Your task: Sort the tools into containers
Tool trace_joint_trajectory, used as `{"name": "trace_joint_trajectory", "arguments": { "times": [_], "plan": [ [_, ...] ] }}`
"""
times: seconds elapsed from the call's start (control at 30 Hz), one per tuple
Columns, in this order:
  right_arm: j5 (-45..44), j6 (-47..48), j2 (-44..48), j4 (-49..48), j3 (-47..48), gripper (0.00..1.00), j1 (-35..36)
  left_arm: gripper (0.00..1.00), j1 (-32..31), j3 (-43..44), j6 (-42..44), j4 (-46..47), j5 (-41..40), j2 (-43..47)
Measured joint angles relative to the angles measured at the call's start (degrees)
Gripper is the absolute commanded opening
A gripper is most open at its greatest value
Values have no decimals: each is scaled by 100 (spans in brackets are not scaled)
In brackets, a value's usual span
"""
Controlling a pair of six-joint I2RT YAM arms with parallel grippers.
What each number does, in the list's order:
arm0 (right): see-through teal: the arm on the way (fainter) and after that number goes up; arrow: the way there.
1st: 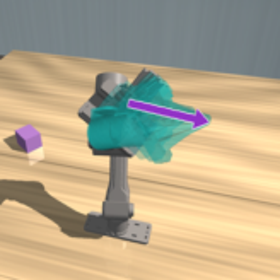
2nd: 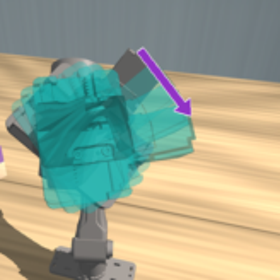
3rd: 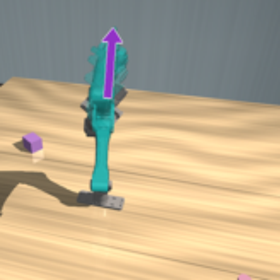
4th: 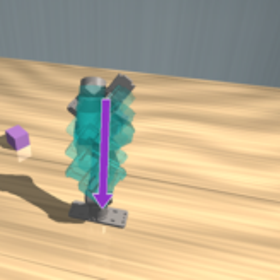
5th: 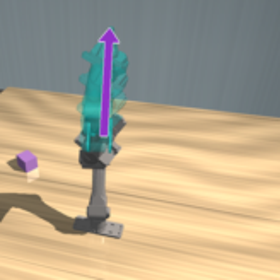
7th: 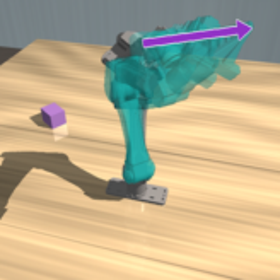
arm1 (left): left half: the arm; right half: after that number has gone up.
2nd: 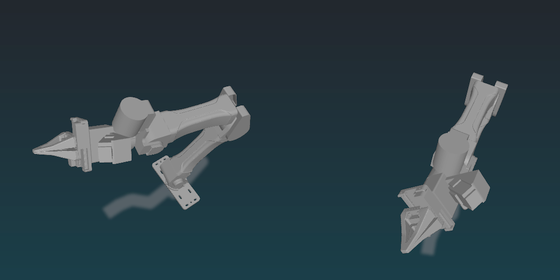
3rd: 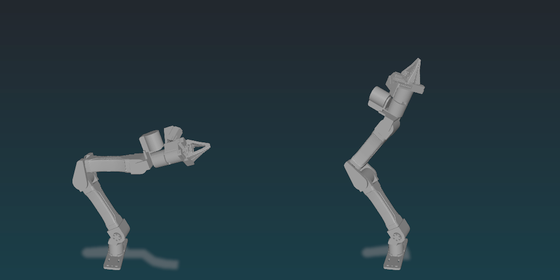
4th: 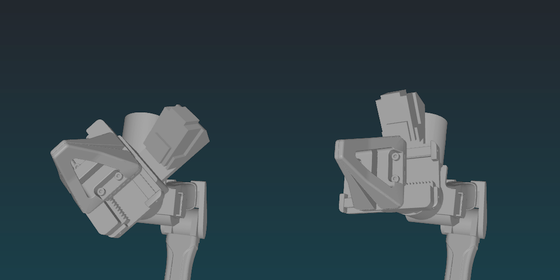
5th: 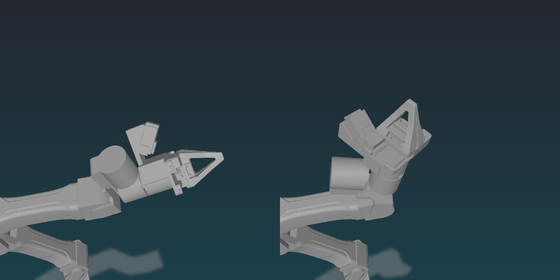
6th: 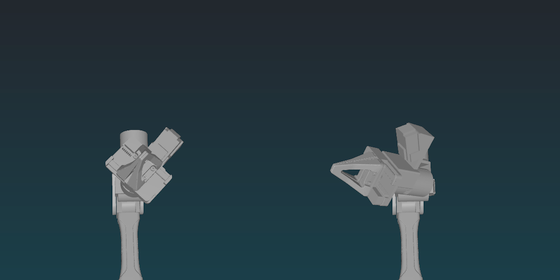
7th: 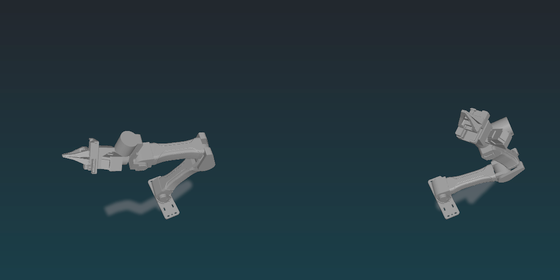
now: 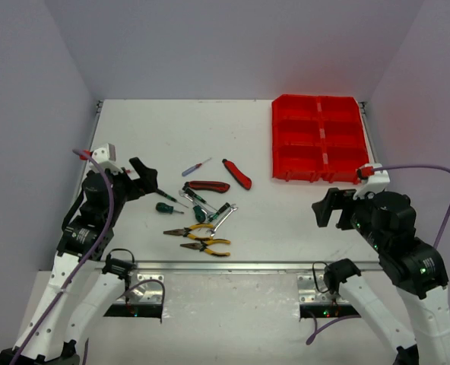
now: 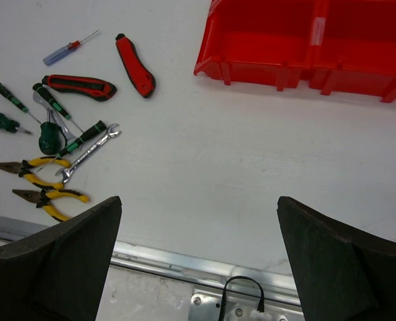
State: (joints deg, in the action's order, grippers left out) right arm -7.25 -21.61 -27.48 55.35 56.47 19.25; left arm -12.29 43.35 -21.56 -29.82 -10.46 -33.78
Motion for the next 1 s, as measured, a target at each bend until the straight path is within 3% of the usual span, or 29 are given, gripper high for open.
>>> {"name": "trace_joint_trajectory", "arguments": {
  "times": [0.63,0.83,1.0],
  "plan": [
    [148,40,9,-127,-147,99,0,100,0,8,-142,47,148,-275],
    [130,13,-7,-107,-105,99,0,100,-276,22,-924,447,774,-1741],
    [151,-81,-9,-105,-118,99,0,100,-1821,744,-1655,544,163,-3915]
  ]
}}
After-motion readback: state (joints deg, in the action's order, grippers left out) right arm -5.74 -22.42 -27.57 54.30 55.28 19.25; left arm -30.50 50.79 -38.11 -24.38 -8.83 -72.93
